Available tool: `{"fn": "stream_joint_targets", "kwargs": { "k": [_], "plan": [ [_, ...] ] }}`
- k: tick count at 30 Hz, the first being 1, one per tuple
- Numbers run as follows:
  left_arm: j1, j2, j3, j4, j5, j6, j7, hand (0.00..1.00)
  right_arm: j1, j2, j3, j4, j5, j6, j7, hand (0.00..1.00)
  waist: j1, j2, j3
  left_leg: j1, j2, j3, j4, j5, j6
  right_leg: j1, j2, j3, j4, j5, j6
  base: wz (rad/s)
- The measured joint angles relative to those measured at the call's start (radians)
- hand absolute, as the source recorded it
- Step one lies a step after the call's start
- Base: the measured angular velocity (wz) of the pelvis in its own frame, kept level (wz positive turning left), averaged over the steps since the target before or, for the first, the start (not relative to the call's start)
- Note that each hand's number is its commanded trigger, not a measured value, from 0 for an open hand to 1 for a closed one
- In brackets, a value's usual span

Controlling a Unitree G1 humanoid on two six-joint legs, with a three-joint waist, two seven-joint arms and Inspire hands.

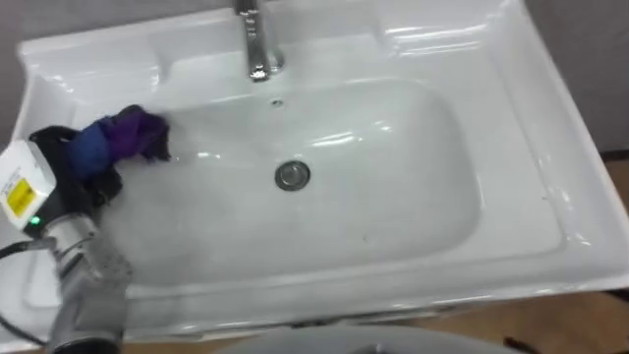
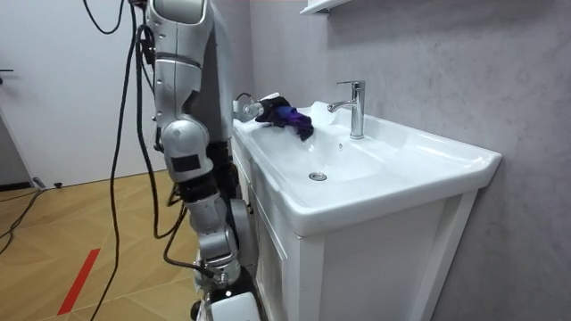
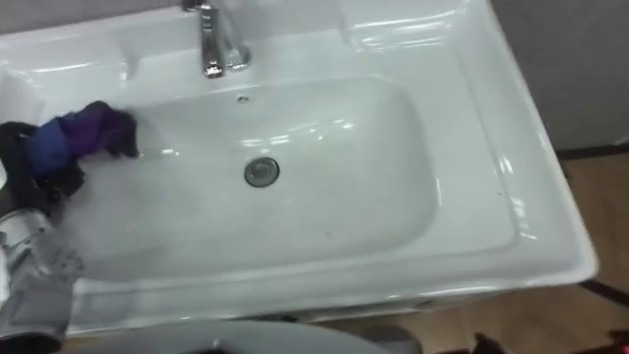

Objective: Wipe basin

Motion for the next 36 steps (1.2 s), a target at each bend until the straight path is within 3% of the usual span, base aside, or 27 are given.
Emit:
{"fn": "stream_joint_targets", "kwargs": {
  "k": [3, 5, 6, 8, 9, 18, 20, 25, 26, 27, 28, 36],
  "plan": [
    [-0.003, 0.000, -0.002, 0.023, 0.001, -0.010, 0.003, 1.00, -0.024, -0.002, -0.003, -0.001, -0.019, -0.001, -0.006, 0.00, 0.007, -0.006, -0.0016, 0.017, -0.016, 0.007, 0.001, -0.003, 0.008, 0.020, -0.011, 0.000, -0.005, -0.008, 0.009, -0.11],
    [-0.015, -0.001, -0.005, 0.057, 0.002, -0.010, 0.002, 1.00, -0.030, -0.001, -0.020, -0.010, -0.027, 0.004, -0.010, 0.00, 0.006, -0.009, -0.0074, 0.023, -0.034, 0.009, 0.014, -0.011, 0.021, 0.033, -0.025, 0.003, -0.004, -0.034, 0.012, 0.00],
    [-0.013, -0.002, -0.008, 0.059, 0.002, -0.008, 0.000, 1.00, -0.028, -0.001, -0.021, -0.011, -0.025, 0.009, -0.010, 0.00, 0.005, -0.015, -0.0058, 0.023, -0.036, 0.009, 0.017, -0.012, 0.023, 0.033, -0.025, 0.007, -0.001, -0.036, 0.015, 0.00],
    [0.005, -0.005, -0.008, 0.060, 0.001, 0.011, -0.002, 1.00, -0.013, 0.002, -0.020, -0.011, -0.025, 0.029, -0.009, 0.00, 0.010, -0.001, -0.0198, 0.030, -0.040, 0.013, 0.017, -0.013, 0.027, 0.024, -0.026, 0.026, 0.003, -0.042, 0.020, -0.05],
    [0.010, -0.005, -0.008, 0.060, 0.001, 0.014, -0.002, 1.00, -0.011, 0.002, -0.020, -0.011, -0.024, 0.035, -0.009, 0.00, 0.009, 0.001, -0.0206, 0.030, -0.041, 0.013, 0.018, -0.014, 0.029, 0.024, -0.026, 0.026, 0.004, -0.042, 0.021, -0.05],
    [0.020, -0.006, -0.007, 0.064, -0.003, 0.029, -0.001, 1.00, 0.002, 0.002, -0.018, -0.007, -0.027, 0.050, -0.016, 0.00, 0.017, 0.006, -0.0216, 0.029, -0.048, 0.013, 0.028, -0.012, 0.035, 0.031, -0.040, 0.024, 0.017, -0.042, 0.024, 0.00],
    [0.020, -0.005, -0.008, 0.069, -0.009, 0.026, -0.001, 1.00, 0.000, 0.001, -0.021, -0.009, -0.034, 0.056, -0.011, 0.00, 0.019, 0.005, -0.0167, 0.041, -0.050, 0.013, 0.025, -0.012, 0.035, 0.039, -0.042, 0.024, 0.015, -0.047, 0.027, 0.02],
    [0.020, -0.005, -0.008, 0.075, -0.009, 0.026, 0.001, 1.00, -0.001, 0.002, -0.021, -0.015, -0.105, 0.064, -0.009, 0.00, 0.019, 0.006, -0.0161, 0.045, -0.052, 0.014, 0.024, -0.012, 0.035, 0.042, -0.043, 0.025, 0.015, -0.054, 0.029, 0.01],
    [0.021, -0.005, -0.008, 0.079, -0.009, 0.026, 0.001, 0.51, -0.001, 0.001, -0.021, -0.015, -0.114, 0.066, -0.009, 0.00, 0.019, 0.006, -0.0161, 0.045, -0.052, 0.014, 0.024, -0.012, 0.035, 0.044, -0.043, 0.024, 0.015, -0.054, 0.029, 0.00],
    [0.020, -0.005, -0.008, 0.081, -0.009, 0.026, 0.002, 0.29, 0.000, 0.001, -0.021, -0.014, -0.120, 0.067, -0.009, 0.00, 0.019, 0.006, -0.0161, 0.045, -0.052, 0.014, 0.024, -0.012, 0.035, 0.045, -0.043, 0.024, 0.015, -0.055, 0.028, 0.00],
    [0.019, -0.005, -0.008, 0.083, -0.009, 0.026, 0.002, 0.00, 0.000, 0.001, -0.021, -0.013, -0.135, 0.070, -0.009, 0.00, 0.018, 0.007, -0.0157, 0.045, -0.051, 0.014, 0.024, -0.012, 0.035, 0.049, -0.043, 0.023, 0.015, -0.055, 0.028, 0.00],
    [0.018, -0.006, -0.012, 0.098, -0.023, 0.026, -0.001, 0.00, -0.001, 0.002, -0.020, -0.011, -0.151, 0.088, -0.008, 0.00, 0.018, 0.006, -0.0159, 0.047, -0.051, 0.014, 0.025, -0.012, 0.035, 0.045, -0.045, 0.018, 0.017, -0.065, 0.027, 0.00]
  ]
}}
